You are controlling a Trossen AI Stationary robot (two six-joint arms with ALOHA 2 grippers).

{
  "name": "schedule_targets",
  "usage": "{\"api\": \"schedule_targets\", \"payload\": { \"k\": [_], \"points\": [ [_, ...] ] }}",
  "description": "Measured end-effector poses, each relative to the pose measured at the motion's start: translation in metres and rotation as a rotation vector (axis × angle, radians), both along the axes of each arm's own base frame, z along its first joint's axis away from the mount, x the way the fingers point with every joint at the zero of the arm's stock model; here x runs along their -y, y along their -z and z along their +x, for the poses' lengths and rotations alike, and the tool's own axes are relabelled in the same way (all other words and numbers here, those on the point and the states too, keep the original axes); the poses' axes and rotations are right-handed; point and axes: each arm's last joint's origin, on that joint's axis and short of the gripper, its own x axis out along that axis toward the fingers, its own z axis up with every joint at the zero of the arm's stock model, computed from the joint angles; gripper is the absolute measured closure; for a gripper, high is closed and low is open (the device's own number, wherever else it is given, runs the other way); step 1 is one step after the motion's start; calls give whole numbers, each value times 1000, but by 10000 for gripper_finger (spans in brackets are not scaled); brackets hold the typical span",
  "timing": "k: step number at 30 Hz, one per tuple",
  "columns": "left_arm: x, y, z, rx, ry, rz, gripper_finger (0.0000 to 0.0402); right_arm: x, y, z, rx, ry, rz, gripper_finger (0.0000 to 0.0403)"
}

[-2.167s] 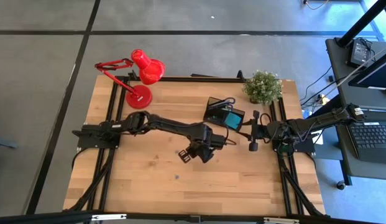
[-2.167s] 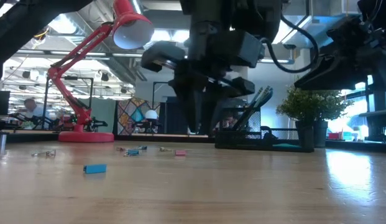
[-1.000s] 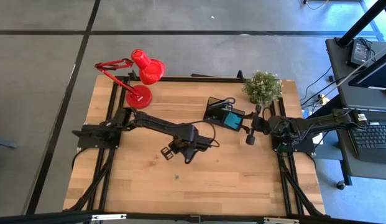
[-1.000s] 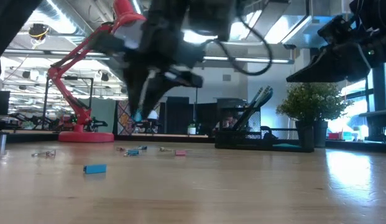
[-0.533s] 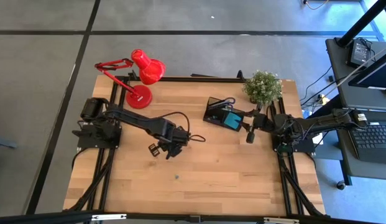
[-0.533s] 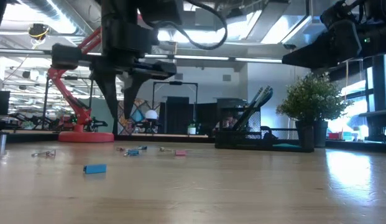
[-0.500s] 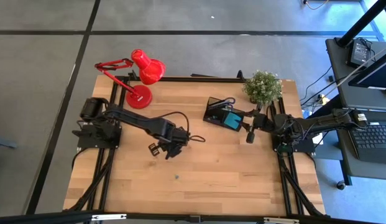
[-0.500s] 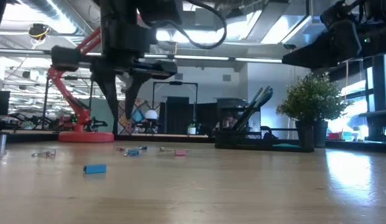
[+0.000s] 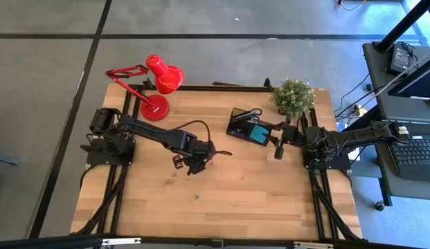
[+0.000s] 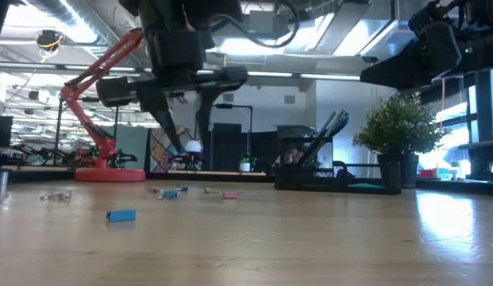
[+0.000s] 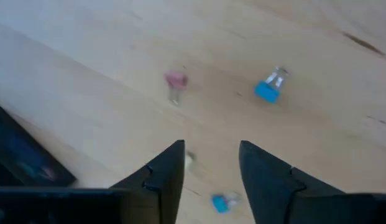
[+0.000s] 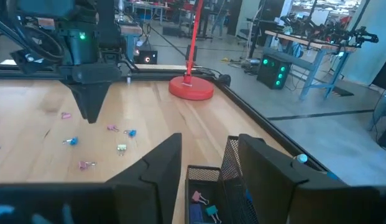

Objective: Pick and place office supplies into organizer
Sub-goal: Put the pink binder clip into the black desk organizer

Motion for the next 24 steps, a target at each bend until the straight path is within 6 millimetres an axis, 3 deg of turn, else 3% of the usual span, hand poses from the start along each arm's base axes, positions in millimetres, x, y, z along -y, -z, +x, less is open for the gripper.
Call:
{"api": "schedule_targets", "payload": {
  "k": [6, 18, 24],
  "points": [
    [3, 4, 7, 38, 47, -17, 234, 0, 0, 0, 1, 0, 5, 241],
    [14, 12, 45, -11, 199, -16, 258, 0, 0, 0, 22, 5, 72, 241],
    [8, 25, 56, -49, 193, -17, 258, 0, 3, 1, -4, 6, 72, 241]
  ]
}}
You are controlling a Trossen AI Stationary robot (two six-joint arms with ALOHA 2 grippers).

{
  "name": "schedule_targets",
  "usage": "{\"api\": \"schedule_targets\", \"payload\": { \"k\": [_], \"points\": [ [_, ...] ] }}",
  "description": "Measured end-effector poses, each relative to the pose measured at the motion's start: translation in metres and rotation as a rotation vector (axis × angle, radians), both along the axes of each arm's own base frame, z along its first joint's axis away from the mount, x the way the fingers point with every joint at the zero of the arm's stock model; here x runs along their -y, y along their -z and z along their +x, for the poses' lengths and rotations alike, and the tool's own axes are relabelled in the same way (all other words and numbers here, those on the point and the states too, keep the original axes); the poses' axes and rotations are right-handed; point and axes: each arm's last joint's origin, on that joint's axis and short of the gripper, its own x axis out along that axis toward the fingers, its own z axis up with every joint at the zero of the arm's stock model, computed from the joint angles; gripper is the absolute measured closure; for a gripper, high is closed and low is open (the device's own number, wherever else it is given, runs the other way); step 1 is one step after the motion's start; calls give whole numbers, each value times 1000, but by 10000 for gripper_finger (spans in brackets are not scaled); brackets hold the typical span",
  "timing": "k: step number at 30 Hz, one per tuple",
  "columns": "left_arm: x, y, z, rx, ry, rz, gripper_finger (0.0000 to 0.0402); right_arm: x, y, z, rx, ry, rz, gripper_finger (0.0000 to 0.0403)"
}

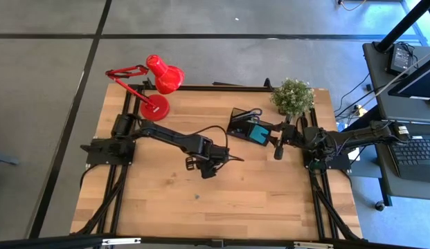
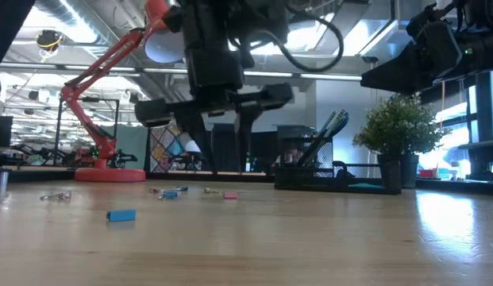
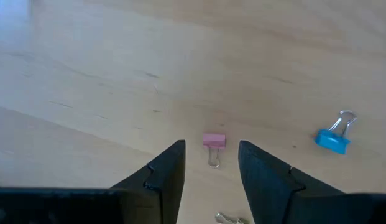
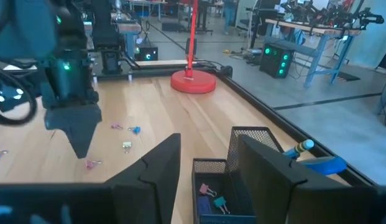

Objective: Pick and place office supplies into organizer
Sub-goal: Put the pink binder clip into the black desk organizer

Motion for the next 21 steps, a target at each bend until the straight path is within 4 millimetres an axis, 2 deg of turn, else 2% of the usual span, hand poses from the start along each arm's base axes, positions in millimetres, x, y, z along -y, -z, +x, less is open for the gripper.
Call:
{"api": "schedule_targets", "payload": {
  "k": [7, 14, 21],
  "points": [
    [-9, 2, 4, -3, 38, -52, 258, 0, 2, 0, -22, 0, -1, 241],
    [-9, 2, 4, -3, 65, -47, 259, 0, 2, 0, -23, 0, -2, 241],
    [-9, 21, 6, -62, 55, -69, 259, 0, 2, 0, -23, 0, 0, 241]
  ]
}}
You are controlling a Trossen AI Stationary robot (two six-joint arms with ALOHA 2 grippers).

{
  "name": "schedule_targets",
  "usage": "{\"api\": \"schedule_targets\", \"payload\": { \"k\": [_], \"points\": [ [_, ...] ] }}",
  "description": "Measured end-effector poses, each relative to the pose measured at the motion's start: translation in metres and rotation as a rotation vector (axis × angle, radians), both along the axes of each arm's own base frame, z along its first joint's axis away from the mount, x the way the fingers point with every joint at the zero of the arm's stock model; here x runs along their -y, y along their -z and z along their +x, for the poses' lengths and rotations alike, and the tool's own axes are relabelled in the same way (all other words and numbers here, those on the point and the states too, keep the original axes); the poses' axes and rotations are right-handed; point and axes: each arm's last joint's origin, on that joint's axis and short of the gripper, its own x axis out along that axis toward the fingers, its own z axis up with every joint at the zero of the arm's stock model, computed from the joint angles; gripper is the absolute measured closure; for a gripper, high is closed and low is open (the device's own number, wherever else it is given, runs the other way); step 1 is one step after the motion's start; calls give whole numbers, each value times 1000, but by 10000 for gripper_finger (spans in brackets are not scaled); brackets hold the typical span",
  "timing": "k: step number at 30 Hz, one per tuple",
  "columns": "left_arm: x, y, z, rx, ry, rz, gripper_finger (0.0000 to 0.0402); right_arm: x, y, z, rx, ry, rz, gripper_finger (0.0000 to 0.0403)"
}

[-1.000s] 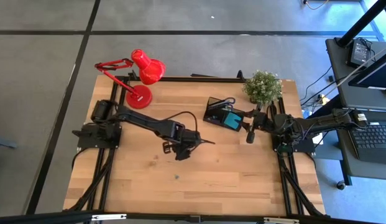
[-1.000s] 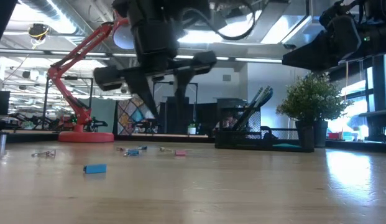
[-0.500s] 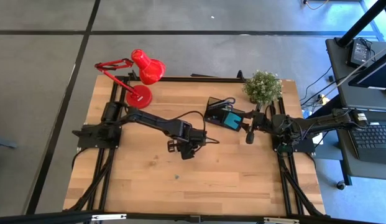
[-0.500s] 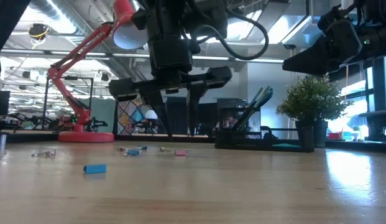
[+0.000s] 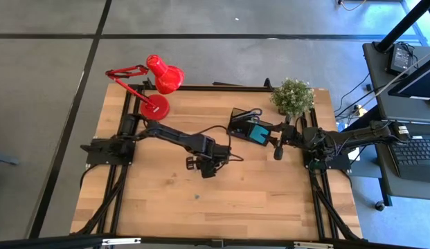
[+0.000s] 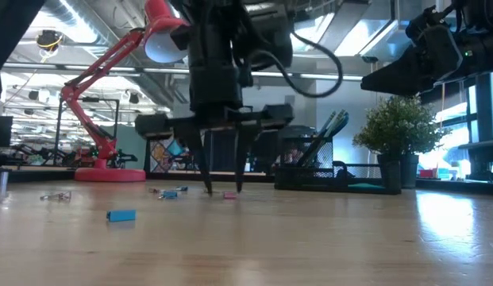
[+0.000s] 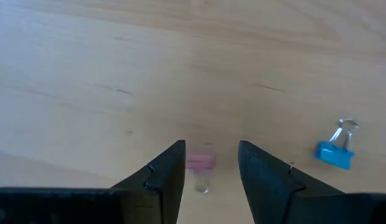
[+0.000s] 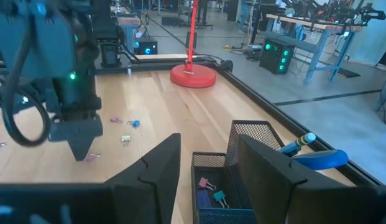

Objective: Pick and place office supplies into organizer
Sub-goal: Put the pink binder clip into the black desk organizer

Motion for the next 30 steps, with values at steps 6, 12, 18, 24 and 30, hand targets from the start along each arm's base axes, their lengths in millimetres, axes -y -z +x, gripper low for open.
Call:
{"api": "schedule_targets", "payload": {
  "k": [6, 12, 18, 24, 30],
  "points": [
    [-4, 3, 1, -4, -2, -4, 259, 0, 0, 0, 8, 3, 22, 241],
    [-11, 1, 2, 11, -15, -1, 259, 0, 0, 0, 7, 3, 22, 241],
    [-14, 3, 2, 3, -32, -5, 259, 0, 0, 0, 7, 3, 21, 241],
    [-13, 8, 3, -20, -62, -20, 259, 0, 0, 0, 7, 3, 19, 241],
    [-17, 10, 2, -45, -159, -49, 259, 0, 0, 0, 6, 3, 18, 241]
  ]
}}
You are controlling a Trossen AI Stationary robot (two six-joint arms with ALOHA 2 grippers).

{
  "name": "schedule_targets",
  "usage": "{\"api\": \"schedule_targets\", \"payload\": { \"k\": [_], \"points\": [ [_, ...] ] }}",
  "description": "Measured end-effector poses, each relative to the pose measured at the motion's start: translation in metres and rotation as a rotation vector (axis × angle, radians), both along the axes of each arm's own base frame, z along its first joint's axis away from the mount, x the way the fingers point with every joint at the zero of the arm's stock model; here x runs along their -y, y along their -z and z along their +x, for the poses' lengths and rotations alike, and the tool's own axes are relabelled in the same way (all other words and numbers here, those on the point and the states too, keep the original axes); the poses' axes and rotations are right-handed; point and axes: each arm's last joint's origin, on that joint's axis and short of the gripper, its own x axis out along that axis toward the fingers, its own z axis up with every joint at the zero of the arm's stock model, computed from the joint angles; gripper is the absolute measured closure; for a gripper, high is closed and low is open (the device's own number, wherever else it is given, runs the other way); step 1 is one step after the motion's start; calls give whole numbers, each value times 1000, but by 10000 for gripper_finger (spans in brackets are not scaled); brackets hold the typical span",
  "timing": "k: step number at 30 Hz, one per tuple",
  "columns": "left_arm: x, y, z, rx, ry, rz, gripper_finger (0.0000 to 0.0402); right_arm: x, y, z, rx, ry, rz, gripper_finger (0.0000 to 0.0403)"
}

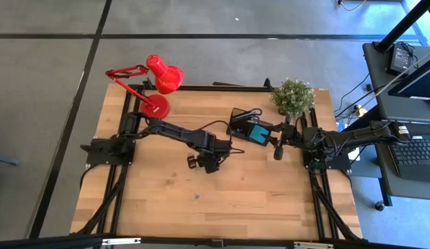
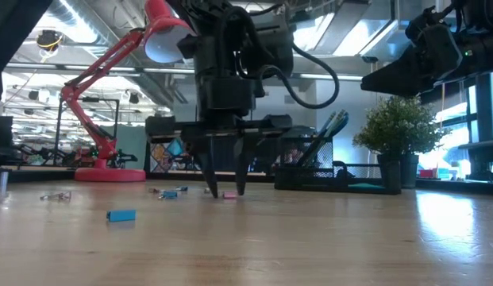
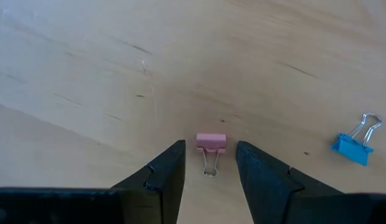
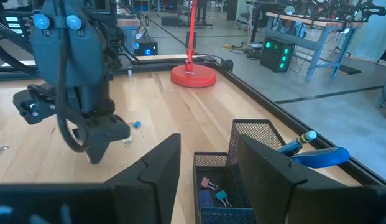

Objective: Pick and place office supplies into organizer
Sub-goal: Put the pink binder clip into the black desk organizer

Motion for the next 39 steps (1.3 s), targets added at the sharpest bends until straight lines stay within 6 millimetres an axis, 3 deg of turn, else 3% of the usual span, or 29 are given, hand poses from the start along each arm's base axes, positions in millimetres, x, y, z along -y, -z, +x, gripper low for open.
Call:
{"api": "schedule_targets", "payload": {
  "k": [13, 27, 39],
  "points": [
    [5, 2, -1, -26, -81, -30, 260, 0, 0, 0, 1, 0, 2, 241],
    [13, 2, -2, -25, -40, -4, 307, 0, 0, 0, 2, 1, 6, 241],
    [14, 2, -1, 12, 139, 21, 326, 0, 1, 0, -6, 4, 26, 241]
  ]
}}
